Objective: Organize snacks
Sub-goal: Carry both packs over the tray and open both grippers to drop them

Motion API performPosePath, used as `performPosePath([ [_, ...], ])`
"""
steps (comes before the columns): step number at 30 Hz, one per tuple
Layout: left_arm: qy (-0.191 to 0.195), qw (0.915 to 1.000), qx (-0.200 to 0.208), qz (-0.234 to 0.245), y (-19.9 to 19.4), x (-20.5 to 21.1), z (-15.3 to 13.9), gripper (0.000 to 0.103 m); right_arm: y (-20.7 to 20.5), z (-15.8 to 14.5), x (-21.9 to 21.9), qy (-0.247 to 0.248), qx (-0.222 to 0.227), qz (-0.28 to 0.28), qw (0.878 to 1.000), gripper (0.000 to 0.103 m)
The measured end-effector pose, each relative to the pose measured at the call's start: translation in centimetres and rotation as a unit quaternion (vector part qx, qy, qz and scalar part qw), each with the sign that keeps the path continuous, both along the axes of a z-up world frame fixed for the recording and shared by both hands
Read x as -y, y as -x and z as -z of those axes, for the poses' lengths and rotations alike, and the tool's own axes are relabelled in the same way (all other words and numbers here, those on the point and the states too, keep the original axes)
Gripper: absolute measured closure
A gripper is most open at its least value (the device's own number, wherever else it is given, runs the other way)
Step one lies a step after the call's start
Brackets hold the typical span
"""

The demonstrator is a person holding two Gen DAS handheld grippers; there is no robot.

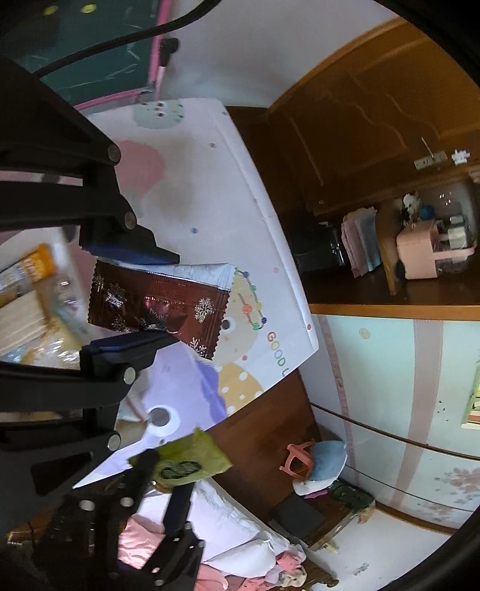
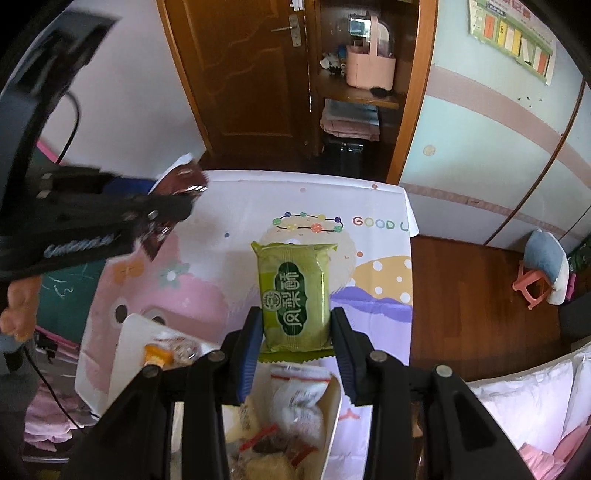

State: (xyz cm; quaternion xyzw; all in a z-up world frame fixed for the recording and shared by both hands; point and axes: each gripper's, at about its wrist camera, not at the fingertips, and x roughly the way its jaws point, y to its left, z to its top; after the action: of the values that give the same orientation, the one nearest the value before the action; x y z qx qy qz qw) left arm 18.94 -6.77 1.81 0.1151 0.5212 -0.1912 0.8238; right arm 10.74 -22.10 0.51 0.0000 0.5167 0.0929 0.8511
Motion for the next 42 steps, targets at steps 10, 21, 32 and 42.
performPosePath([
  [10,0.011,0.9989,0.018,-0.043,8.0,-3.5,-1.9,0.071,4.8,-2.9,-0.5,-0.016,0.032,0.002,0.999,0.066],
  [21,0.026,0.9965,0.023,-0.077,13.0,-5.0,-1.7,0.071,8.0,-4.7,-1.0,-0.041,0.052,0.005,0.998,0.066],
  [32,0.021,0.9941,0.003,-0.107,17.6,-5.3,2.6,0.071,10.2,-1.9,-1.7,-0.053,0.016,0.006,0.998,0.066],
  [42,0.014,0.9915,-0.023,-0.127,19.4,-5.5,6.6,0.071,11.6,3.3,-2.8,-0.060,-0.046,0.021,0.997,0.065],
])
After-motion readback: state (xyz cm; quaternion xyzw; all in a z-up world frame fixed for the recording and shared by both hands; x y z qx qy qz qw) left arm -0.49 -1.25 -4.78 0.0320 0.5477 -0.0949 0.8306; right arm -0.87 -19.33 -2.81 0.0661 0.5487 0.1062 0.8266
